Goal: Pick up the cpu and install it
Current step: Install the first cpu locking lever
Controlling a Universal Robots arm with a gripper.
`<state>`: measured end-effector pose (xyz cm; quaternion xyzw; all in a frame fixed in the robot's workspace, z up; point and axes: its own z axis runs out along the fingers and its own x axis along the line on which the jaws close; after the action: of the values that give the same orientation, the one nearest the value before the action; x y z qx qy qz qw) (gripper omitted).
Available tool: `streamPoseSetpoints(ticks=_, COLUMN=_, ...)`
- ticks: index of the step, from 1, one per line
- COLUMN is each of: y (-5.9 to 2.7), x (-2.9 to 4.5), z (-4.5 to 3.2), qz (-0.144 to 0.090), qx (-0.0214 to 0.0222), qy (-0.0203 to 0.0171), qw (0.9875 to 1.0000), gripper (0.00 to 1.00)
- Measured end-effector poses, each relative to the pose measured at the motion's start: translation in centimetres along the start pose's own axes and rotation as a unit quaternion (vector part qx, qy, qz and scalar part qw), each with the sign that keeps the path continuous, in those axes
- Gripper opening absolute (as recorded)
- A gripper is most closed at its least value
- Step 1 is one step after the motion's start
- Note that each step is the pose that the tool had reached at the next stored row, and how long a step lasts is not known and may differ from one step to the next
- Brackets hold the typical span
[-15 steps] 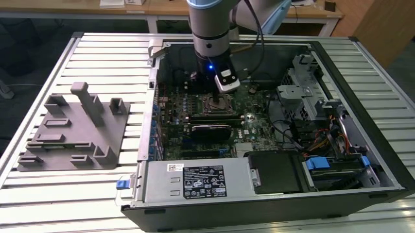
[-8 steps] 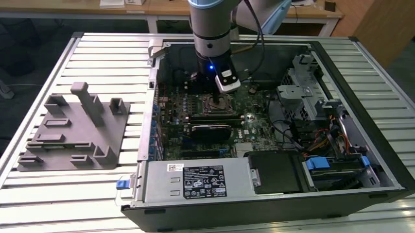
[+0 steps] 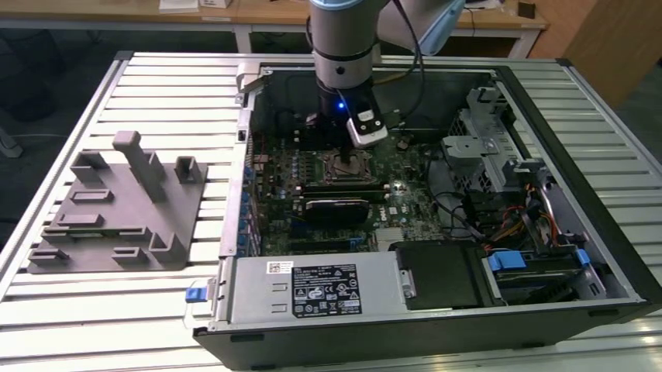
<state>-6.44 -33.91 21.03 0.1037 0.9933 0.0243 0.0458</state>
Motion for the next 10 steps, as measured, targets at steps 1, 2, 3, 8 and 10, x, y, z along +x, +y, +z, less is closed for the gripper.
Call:
streamPoseSetpoints(ticks=1, y=0.02, x=-0.05, z=-0.22, qz=0.0, qx=0.0002, qy=0.0011, qw=1.0, gripper=0.11)
streamPoseSetpoints(ticks=2, y=0.04, x=-0.1, z=-0.47, qz=0.0, qx=0.0004, qy=0.0021, qw=1.0, gripper=0.11)
streamPoseSetpoints(ticks=3, y=0.06, x=-0.15, z=-0.72, qz=0.0, qx=0.0006, qy=0.0029, qw=1.0, gripper=0.11)
streamPoseSetpoints(ticks=8, y=0.25, x=-0.99, z=-0.98, qz=0.001, qx=0.0032, qy=0.0144, qw=0.9999, gripper=0.11)
streamPoseSetpoints(ticks=10, y=0.32, x=-1.33, z=-0.94, qz=0.001, qx=0.0045, qy=0.0184, qw=0.9998, gripper=0.11)
